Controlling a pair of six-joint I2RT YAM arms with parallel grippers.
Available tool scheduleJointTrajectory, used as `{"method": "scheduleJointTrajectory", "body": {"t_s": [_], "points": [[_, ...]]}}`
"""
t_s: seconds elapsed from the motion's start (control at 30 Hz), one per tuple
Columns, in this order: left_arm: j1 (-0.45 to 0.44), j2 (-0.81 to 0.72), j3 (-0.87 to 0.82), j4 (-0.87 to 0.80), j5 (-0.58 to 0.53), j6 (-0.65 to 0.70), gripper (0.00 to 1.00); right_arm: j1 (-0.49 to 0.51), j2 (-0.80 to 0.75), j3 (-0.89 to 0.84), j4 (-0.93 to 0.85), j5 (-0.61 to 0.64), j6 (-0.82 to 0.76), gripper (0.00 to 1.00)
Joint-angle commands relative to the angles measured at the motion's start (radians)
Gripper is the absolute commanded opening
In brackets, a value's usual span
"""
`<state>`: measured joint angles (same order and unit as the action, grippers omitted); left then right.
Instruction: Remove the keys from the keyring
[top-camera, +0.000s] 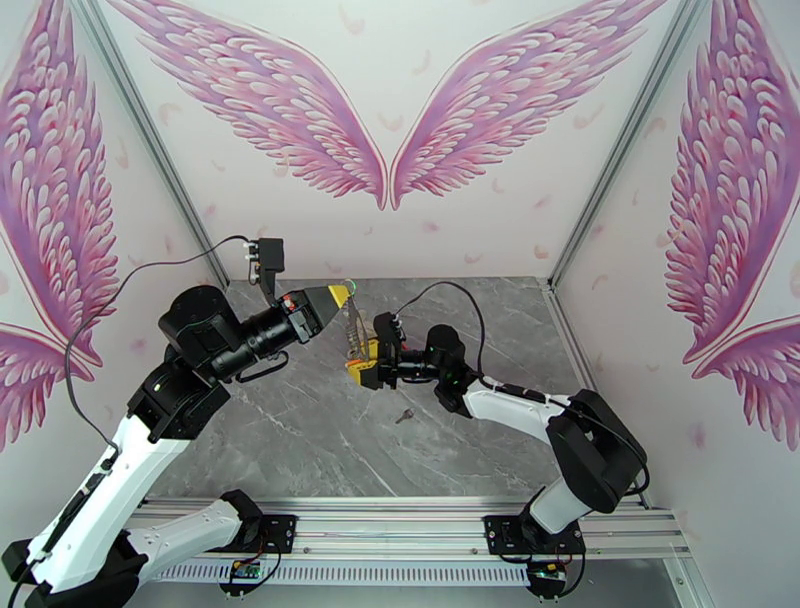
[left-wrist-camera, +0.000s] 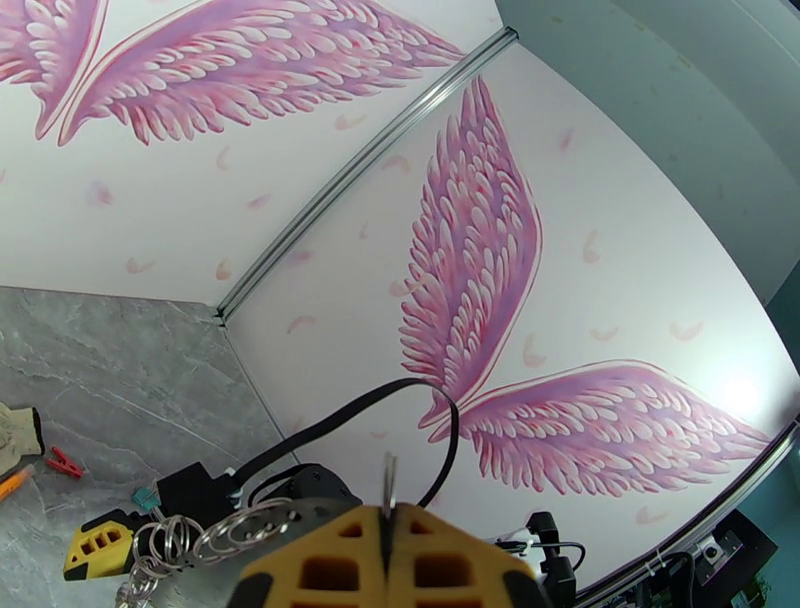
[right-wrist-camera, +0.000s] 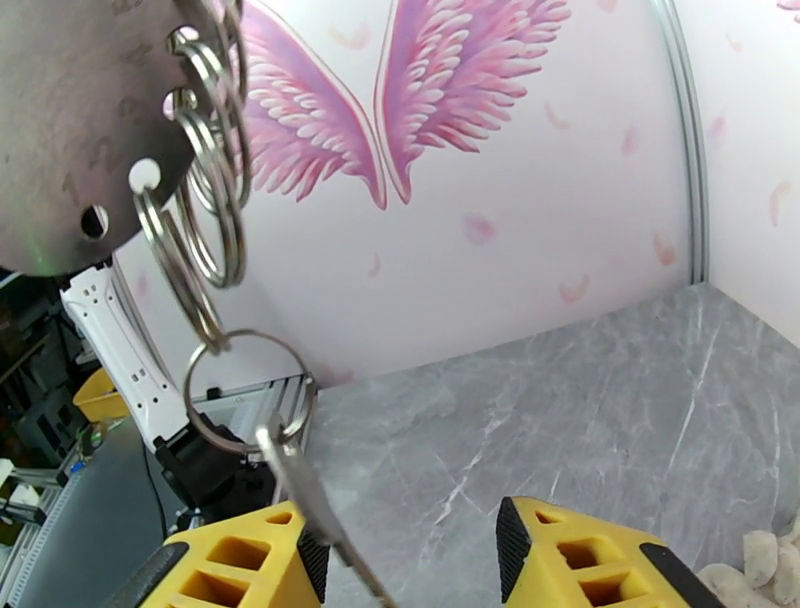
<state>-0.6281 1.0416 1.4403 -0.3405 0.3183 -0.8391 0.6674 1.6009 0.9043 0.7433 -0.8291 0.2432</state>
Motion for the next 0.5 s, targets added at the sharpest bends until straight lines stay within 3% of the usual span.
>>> {"method": "scheduleJointTrajectory", "body": {"t_s": [0.0,0.23,0.47], "points": [[0.004,0.003,0.018,0.044,0.017,-0.009,0.0,-0.009,-0.036,-0.014,0.055,0.054,-0.009,0.54],[0.004,0.002,0.022,0.04,0.025,-0.008,0.0,-0.01,-0.062,0.01,0.002,-0.011,-0.048,0.53],[0.003,0.003,0.025,0.043,0.018,-0.004,0.0,-0.011,-0.072,0.018,-0.044,-0.05,-0.067,0.36]]}}
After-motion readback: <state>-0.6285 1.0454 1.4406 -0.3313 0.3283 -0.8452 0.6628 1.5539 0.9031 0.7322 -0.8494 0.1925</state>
